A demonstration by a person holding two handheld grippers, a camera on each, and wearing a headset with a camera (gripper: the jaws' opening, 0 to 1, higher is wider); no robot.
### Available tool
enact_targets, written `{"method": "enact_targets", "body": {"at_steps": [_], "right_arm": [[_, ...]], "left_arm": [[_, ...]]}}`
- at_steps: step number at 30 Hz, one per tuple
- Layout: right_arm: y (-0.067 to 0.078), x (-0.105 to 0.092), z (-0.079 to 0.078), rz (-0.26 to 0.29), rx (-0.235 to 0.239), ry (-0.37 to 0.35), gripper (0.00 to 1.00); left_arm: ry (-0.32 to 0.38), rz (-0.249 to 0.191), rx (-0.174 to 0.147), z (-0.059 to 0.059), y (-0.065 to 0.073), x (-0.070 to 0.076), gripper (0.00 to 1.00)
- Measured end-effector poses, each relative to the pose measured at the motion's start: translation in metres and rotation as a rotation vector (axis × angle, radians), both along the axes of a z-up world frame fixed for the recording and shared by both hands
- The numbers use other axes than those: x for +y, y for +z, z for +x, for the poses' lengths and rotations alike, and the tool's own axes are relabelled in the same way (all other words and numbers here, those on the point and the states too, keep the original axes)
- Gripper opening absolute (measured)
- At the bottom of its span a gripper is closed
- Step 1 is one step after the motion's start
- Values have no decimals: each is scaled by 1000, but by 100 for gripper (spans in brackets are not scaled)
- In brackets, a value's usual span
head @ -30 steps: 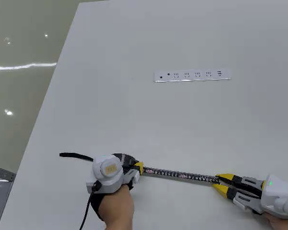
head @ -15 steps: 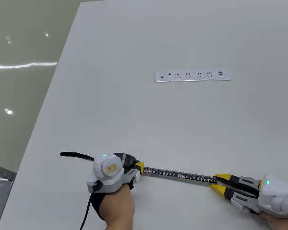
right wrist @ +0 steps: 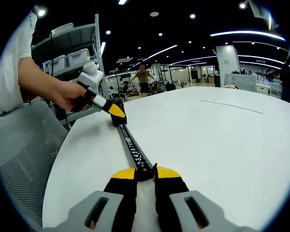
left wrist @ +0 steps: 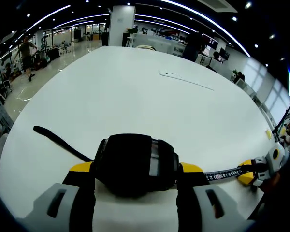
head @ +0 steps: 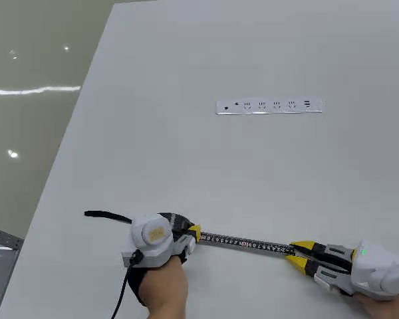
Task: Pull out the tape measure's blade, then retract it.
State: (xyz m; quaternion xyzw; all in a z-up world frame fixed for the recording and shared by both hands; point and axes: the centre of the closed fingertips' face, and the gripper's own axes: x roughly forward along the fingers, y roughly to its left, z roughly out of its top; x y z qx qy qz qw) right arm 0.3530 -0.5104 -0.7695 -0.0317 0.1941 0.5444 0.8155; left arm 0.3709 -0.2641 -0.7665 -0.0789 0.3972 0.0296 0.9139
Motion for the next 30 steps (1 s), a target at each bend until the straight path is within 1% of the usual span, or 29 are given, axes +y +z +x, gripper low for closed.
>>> {"method": "enact_targets", "body": {"at_steps": [30], "right_arm": [[-2,40,6,10,17,39,13]], "left_arm": [[0,-6,4,2,0,0,66]]}}
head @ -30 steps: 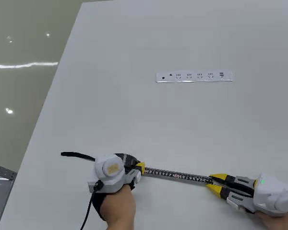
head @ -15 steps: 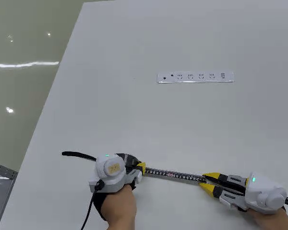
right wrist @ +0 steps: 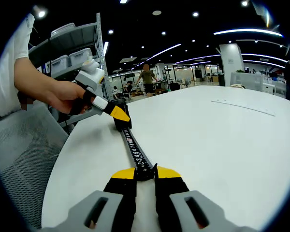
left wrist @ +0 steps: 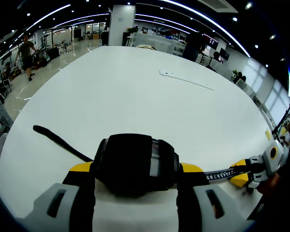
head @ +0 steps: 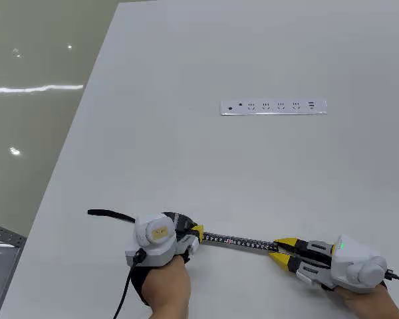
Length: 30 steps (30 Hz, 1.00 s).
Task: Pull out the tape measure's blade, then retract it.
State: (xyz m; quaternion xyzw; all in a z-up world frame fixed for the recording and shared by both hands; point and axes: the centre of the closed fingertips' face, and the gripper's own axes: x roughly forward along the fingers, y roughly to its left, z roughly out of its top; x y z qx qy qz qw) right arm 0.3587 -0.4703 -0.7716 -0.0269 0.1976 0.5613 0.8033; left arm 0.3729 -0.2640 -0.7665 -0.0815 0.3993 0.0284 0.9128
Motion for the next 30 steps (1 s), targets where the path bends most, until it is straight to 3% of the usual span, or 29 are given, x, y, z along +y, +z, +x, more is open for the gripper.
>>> {"method": "enact_targets", "body": {"at_steps": [30], "right_arm": [[0,33,4,7,6,40,13]], "left_arm": [[0,-10,-4,1,0,0,66]]}}
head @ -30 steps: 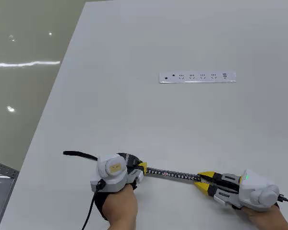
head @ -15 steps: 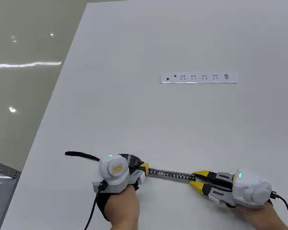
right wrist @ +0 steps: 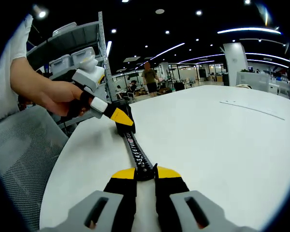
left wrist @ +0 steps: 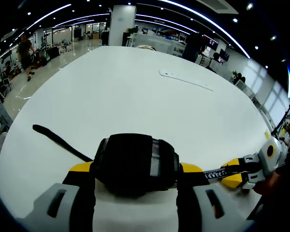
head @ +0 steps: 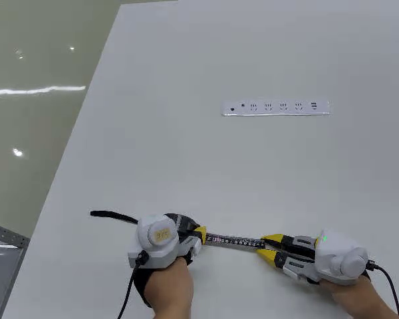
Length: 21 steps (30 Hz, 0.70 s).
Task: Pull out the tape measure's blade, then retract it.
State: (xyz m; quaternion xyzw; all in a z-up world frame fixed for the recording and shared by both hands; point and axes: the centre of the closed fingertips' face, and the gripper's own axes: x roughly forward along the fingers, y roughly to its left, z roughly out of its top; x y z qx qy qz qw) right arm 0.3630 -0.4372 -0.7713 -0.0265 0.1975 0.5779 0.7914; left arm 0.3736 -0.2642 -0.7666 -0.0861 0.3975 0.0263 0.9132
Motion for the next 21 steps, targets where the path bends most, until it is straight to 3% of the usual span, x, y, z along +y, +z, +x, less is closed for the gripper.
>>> {"method": "enact_targets", "body": {"at_steps": [21], "right_arm": [[0,19,1,4,14,12,13]], "left_arm": [[5,-30,-4,-1,-1,0,66]]}}
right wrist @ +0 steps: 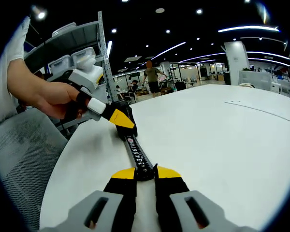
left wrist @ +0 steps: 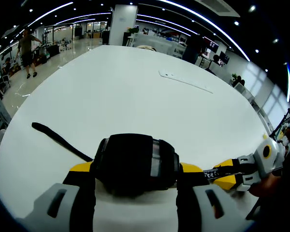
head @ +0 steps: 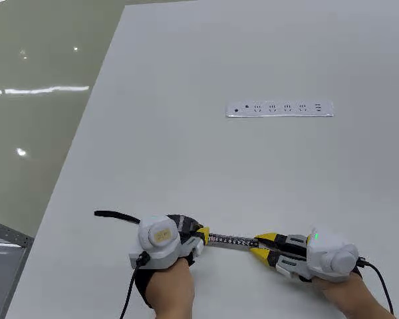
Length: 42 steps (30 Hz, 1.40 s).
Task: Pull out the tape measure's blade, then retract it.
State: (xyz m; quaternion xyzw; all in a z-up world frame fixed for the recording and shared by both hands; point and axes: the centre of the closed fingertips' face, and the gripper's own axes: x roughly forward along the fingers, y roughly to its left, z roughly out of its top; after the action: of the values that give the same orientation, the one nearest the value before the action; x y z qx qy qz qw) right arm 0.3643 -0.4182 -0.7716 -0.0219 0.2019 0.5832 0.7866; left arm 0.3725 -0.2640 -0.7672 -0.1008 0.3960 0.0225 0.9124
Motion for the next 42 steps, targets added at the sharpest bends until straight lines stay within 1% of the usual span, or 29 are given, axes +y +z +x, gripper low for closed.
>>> {"method": "enact_targets", "body": {"at_steps": [10,16,20,22,42], "right_arm": [[-1,8,-1,1,10,16,13],[0,13,0,7,13,16,13],[-1,17,1,13,28,14,13],[-2,19,-1,7,23,21,13],[0,39,2,23,26,35,12]], "left_arm": [[-2,-10,6,-1,0,0,65],[3,-20,2,0,1,0,65],[6,-28,1,0,1,0,65],[5,-29,2,0,2,0,65],[14,-48,0,-1,1,1,65]]}}
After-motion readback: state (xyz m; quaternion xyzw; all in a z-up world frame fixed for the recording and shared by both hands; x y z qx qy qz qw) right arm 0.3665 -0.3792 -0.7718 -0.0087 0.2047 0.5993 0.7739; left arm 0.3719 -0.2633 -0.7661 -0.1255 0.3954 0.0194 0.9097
